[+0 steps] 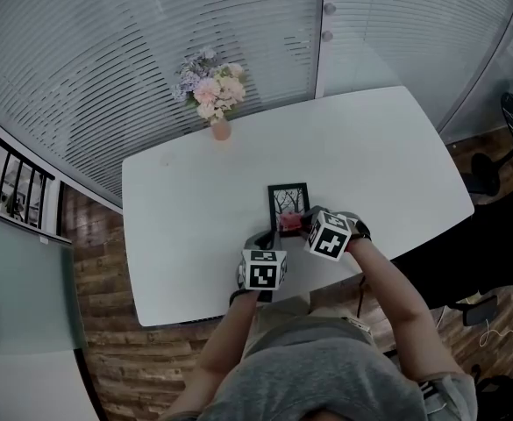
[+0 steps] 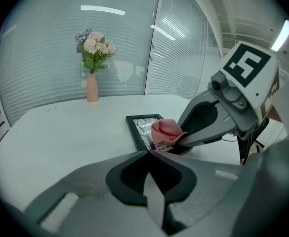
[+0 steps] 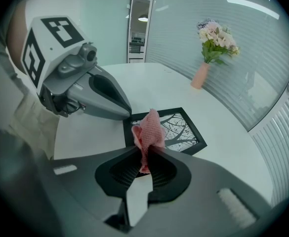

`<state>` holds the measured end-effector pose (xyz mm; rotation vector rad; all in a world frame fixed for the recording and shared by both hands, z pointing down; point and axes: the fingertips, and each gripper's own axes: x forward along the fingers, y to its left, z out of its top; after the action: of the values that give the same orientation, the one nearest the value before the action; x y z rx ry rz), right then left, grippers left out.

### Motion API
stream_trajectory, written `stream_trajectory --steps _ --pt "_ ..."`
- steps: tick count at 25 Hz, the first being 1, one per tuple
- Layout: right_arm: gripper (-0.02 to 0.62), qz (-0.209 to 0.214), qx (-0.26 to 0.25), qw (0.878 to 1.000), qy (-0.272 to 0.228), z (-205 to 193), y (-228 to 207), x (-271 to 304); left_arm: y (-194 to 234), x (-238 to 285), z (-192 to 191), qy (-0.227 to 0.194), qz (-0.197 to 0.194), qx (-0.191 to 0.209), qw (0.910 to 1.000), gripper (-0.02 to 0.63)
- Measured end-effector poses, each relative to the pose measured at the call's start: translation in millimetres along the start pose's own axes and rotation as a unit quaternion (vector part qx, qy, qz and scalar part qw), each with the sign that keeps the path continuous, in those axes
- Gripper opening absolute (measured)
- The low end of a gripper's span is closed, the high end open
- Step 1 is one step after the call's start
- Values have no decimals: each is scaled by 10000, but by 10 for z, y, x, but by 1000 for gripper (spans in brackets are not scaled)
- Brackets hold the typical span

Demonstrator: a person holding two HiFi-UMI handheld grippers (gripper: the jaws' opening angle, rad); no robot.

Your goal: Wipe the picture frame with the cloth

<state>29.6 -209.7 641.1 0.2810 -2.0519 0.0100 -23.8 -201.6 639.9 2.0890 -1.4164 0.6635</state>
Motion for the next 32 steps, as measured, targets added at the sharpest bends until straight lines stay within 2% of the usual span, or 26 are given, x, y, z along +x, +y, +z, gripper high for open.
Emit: stream_trajectory --steps 7,14,18,24,26,32 --pt "41 -651 103 9972 -340 31 -10 -73 -13 -25 6 -34 -138 43 9999 3" --pt "41 -1305 655 9848 -940 99 91 -320 -129 -278 137 -388 -152 162 9990 3" --pt "41 -1558 1252 9696 -1414 123 197 -534 -240 -471 151 -591 -172 189 9979 3" --pt "41 -1737 2292 9333 -2151 147 380 -908 -370 -814 99 -885 -215 42 9958 3" --pt "41 -1744 2456 9249 -2319 154 482 -1016 -413 -931 70 -976 -246 -31 9949 3" --pt "41 -1820 2623 9101 -2641 140 825 -1277 -532 -1241 -65 -1163 -276 -189 9926 3"
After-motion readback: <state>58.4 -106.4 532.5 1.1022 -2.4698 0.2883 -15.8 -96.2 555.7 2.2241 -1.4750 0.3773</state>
